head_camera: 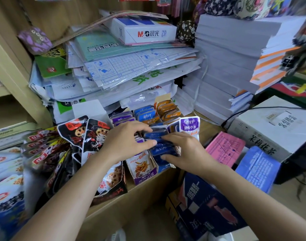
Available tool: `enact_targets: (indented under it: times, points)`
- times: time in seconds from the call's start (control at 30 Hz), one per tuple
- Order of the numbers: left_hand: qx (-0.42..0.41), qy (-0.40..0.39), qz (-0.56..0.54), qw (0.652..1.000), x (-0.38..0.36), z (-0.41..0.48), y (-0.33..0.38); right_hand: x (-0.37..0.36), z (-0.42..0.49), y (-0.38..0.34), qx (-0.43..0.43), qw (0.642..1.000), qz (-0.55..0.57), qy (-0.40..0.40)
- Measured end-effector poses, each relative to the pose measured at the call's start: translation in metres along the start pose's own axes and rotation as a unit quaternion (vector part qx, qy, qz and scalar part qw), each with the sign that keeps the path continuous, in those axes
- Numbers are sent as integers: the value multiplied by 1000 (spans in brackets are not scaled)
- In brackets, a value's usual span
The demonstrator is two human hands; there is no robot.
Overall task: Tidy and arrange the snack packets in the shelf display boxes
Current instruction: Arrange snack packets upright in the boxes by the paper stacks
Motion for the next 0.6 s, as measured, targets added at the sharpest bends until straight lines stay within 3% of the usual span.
enact_targets:
  times: [0.1,0.27,0.4,0.5,0.6]
  points:
    - [-16,6,7,1000,0,-5,4,10,-4,5,-41,997,53,30]
    - [-35,15,10,999,-1,-9,8,5,-8,1,-41,999,14,10]
    - [-56,56,19,997,2,-14,16,38,-15,4,-31,997,6,76]
    - [-59,79,16,995,3,-16,25,77,-30,41,-100,988,-22,119]
    - [-54,51,30,997,-10,-11,31,95,-46,85,-183,979,-9,92]
Point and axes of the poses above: each hand's wrist, its own z-axis towards the middle knuckle, its own x-axis out of the back of the hand, y = z × x, the point moved 9 cm from there along z, towards the middle knuckle, and after that the axes turned 14 degrees about x, right-handed, at the moved point
